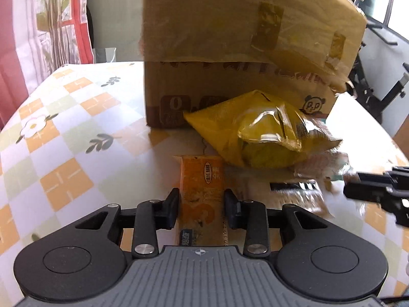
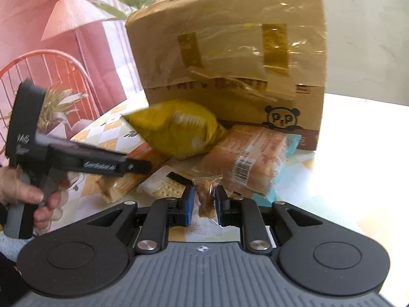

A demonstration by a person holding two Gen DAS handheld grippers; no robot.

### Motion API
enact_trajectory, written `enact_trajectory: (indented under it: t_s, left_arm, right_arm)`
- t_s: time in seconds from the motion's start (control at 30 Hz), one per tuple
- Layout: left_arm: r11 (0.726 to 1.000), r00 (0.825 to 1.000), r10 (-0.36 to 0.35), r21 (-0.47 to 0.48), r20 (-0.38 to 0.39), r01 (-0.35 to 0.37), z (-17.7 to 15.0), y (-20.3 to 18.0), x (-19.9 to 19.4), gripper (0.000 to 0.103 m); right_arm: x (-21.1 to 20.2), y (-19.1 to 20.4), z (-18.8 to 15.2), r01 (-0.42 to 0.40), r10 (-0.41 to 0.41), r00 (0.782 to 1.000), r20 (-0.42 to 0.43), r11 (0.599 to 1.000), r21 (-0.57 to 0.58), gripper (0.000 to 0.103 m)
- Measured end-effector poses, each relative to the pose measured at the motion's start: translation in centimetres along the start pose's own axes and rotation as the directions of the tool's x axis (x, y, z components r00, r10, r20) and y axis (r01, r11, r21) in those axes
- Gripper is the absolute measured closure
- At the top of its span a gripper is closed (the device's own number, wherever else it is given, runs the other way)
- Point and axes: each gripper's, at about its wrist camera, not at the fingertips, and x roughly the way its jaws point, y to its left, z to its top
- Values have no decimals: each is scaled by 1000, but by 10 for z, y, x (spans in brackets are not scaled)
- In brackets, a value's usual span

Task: Organize snacks
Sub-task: 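Carry both packets over the open box and release them inside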

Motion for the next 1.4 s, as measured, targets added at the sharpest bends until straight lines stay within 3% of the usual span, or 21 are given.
enact_trajectory:
  t_s: [0.17, 0.33, 0.57, 0.67, 0.8, 1.0, 1.07, 1.1, 1.13, 1.4]
  left_arm:
    - [997, 998, 23, -71, 52, -19, -2, 24, -36, 65]
    - [994, 983, 61, -105, 176, -42, 16, 43, -80, 65]
    - [999, 921, 41, -43, 386, -26, 79, 34, -130, 65]
    - [1000, 893, 7, 13, 450, -14, 114, 17, -138, 65]
    - [998, 869, -44, 67, 492, 12, 158, -6, -129, 65]
    - [996, 896, -80, 77, 436, 52, 205, -36, -79, 64]
    - [996, 908, -73, 85, 413, 42, 211, -44, -64, 53]
    - [996, 911, -69, 86, 407, 37, 212, -41, -60, 41]
    - [995, 910, -70, 88, 410, 37, 211, -42, -58, 37]
    - [997, 916, -47, 70, 399, 21, 189, -20, -73, 25]
  right_arm:
    - [-17, -6, 6, 5, -7, 998, 57, 1000, 30, 84]
    - [-40, -14, 28, 13, -20, 988, 153, 999, 46, 84]
    - [-69, -17, 95, 56, -49, 949, 310, 998, -14, 84]
    - [-71, -16, 129, 71, -52, 932, 358, 997, -40, 84]
    - [-58, -13, 173, 108, -68, 912, 404, 991, -76, 84]
    - [-4, -17, 208, 146, -125, 935, 331, 988, -41, 83]
    - [7, -20, 209, 159, -148, 939, 310, 987, -13, 80]
    - [10, -21, 208, 158, -150, 940, 308, 987, -1, 76]
    - [9, -22, 206, 160, -155, 937, 314, 987, 7, 72]
    - [-17, -22, 179, 139, -120, 929, 350, 990, -29, 57]
